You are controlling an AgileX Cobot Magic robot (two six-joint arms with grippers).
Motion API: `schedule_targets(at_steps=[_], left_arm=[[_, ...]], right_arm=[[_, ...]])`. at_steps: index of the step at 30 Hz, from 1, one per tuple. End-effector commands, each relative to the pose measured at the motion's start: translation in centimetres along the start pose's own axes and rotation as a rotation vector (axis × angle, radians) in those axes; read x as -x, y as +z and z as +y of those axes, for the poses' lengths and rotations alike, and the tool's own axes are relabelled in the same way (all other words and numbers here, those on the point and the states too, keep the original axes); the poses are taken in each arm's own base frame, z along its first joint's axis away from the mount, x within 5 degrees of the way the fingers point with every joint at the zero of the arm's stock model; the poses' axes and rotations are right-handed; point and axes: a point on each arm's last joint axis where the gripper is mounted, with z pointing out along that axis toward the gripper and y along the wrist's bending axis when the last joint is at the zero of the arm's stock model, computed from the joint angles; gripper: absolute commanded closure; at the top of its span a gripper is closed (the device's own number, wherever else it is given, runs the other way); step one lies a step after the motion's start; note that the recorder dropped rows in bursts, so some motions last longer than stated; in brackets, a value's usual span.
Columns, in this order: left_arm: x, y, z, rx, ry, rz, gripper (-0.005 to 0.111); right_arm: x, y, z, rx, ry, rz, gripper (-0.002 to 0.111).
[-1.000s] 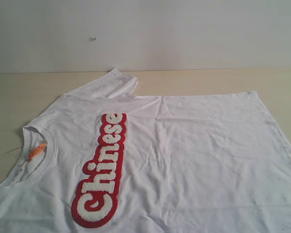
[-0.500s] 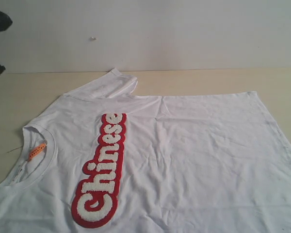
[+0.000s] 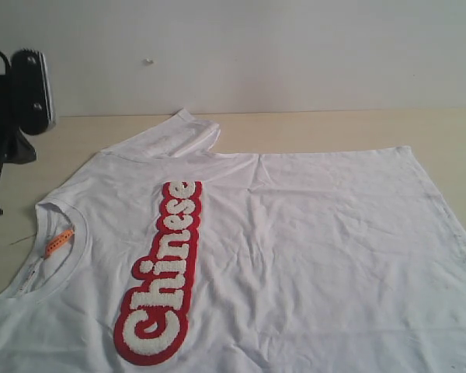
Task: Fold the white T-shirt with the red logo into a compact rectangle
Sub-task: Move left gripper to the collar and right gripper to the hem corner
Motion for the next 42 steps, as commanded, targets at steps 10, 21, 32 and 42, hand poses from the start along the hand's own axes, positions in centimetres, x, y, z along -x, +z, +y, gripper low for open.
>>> schedule_targets(at_steps=[10,21,32,42], left_arm=[[-0.5,2.1,-0.5,-0.070,0.022,0.032,0.107],[-1.2,4.9,-2.5,-0.274,0.145,0.107,0.107],[-1.2,6.1,-3.1,-0.321,0.142,0.113,0.107],[-1.3,6.7,-3.5,-0.353,0.123,0.119,0.107]], right_arm=[[-6.6,13.3,0.0,0.326,-0.330,0.399,0.108],[-13.0,17.3,-1.3,0.527,-0.795,0.738,0.108],[-17.9,18.8,-2.0,0.697,-0.873,1.055,0.108],[-18.0,19.3,-1.4,0.699,-0.794,1.001,0.108]])
